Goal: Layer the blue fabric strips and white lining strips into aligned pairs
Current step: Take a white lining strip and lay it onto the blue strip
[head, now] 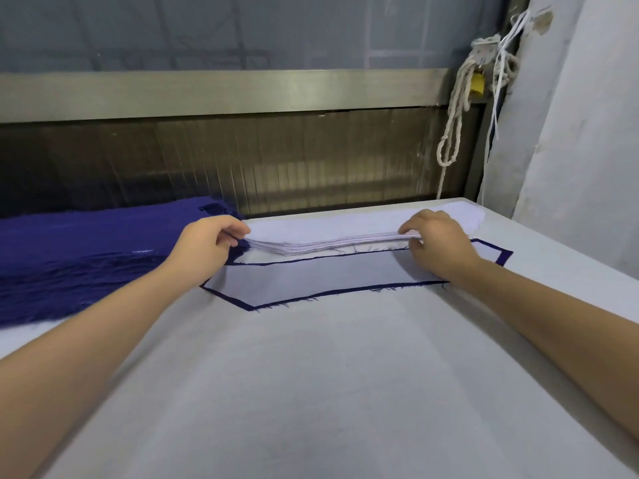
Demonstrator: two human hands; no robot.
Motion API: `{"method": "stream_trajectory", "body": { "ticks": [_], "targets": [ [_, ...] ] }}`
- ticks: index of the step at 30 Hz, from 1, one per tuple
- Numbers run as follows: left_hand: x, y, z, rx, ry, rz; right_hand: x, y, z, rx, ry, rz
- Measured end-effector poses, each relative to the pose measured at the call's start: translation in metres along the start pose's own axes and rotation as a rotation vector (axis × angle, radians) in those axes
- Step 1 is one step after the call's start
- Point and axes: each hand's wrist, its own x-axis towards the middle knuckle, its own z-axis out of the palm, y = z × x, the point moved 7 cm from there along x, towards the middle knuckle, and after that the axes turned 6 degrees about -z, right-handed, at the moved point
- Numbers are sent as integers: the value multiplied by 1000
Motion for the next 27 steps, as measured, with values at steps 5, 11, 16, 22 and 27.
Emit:
{"method": "stream_trajectory", "body": {
  "ticks": [5, 11, 16, 22, 27],
  "targets": [
    [23, 7, 21, -7, -7, -2, 33, -50, 19, -18, -26, -144],
    [37, 15, 47, 154, -31, 66, 57, -91, 43, -176, -113, -236],
    [42, 23, 65, 319, -126, 131, 65, -98, 47, -234, -145, -284],
    [39, 45, 78, 348, -212, 295, 61, -102, 48, -202, -169, -468],
    [41, 46, 79, 334, -214, 335, 62, -102, 46, -245, -87, -501]
  ]
}}
